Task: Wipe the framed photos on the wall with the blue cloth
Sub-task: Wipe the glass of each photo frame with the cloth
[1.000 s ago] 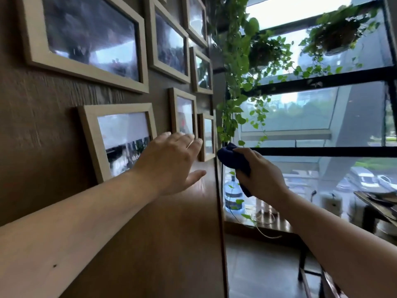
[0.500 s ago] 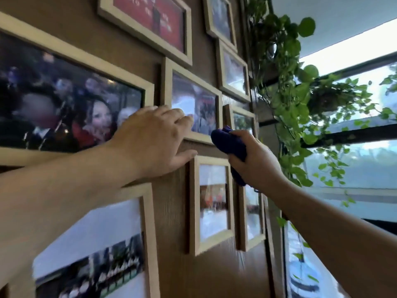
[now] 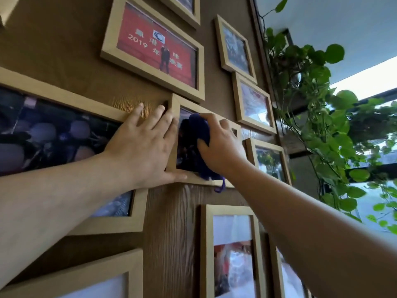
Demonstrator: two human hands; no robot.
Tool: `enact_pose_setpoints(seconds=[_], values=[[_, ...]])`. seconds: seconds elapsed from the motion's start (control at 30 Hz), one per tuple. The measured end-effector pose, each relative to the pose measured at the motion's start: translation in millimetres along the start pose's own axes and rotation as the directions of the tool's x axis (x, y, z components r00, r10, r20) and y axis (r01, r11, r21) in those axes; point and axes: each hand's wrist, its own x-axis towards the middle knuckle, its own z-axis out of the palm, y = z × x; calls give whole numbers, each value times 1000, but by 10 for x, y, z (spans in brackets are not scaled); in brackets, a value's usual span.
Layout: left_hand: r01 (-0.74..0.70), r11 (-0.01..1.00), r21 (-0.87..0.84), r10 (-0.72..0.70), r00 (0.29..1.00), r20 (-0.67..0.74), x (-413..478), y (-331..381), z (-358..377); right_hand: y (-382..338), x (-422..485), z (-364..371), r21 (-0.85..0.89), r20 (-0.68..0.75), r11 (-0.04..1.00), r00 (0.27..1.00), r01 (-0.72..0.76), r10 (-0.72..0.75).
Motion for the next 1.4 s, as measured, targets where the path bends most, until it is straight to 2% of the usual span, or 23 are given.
enact_pose_setpoints(seconds=[0.2, 0.37, 0.47, 0.6, 0.7, 0.77, 0.83, 0.9, 0.97, 1.1, 1.23, 1.3, 1.4], values=[[4, 1000, -17, -3, 999, 46, 45, 44, 1, -46, 36, 128, -84, -73, 984, 984, 156, -162], [22, 999, -44, -19, 998, 54, 79, 63, -28, 229, 37, 57, -224, -33, 950, 972, 219, -232], [24, 999, -46, -21, 998, 55, 88, 75, -25, 526, 49, 7, -279, -32, 952, 989, 127, -141], [41, 998, -55, -38, 998, 53, 91, 121, -25, 900, 21, -34, -269, -67, 959, 995, -89, 73], [50, 996, -68, -45, 997, 64, 90, 126, -34, 873, -15, 1, -213, -77, 968, 990, -132, 118], [47, 997, -68, -42, 996, 73, 82, 126, -40, 670, -33, 35, -120, -66, 991, 997, -56, 48], [51, 997, -63, -46, 996, 77, 73, 133, -48, 407, -74, 64, -46, -24, 995, 996, 90, -91], [55, 996, -64, -51, 996, 73, 69, 135, -60, 193, -143, 90, -37, 20, 969, 969, 245, -244], [53, 996, -66, -48, 996, 80, 68, 133, -69, 146, -205, 107, -64, 27, 951, 953, 302, -301], [48, 997, -53, -44, 995, 89, 78, 128, -49, 521, -332, 81, -215, 35, 947, 970, 241, -239], [48, 998, -45, -45, 996, 76, 86, 130, -28, 1041, -427, -33, -246, 0, 969, 1000, -9, 10], [49, 998, -46, -45, 996, 80, 83, 133, -23, 1101, -443, -27, -238, 11, 971, 1000, -23, 26], [53, 998, -43, -49, 995, 83, 89, 141, -32, 917, -420, 27, -176, 9, 984, 1000, 30, -29]])
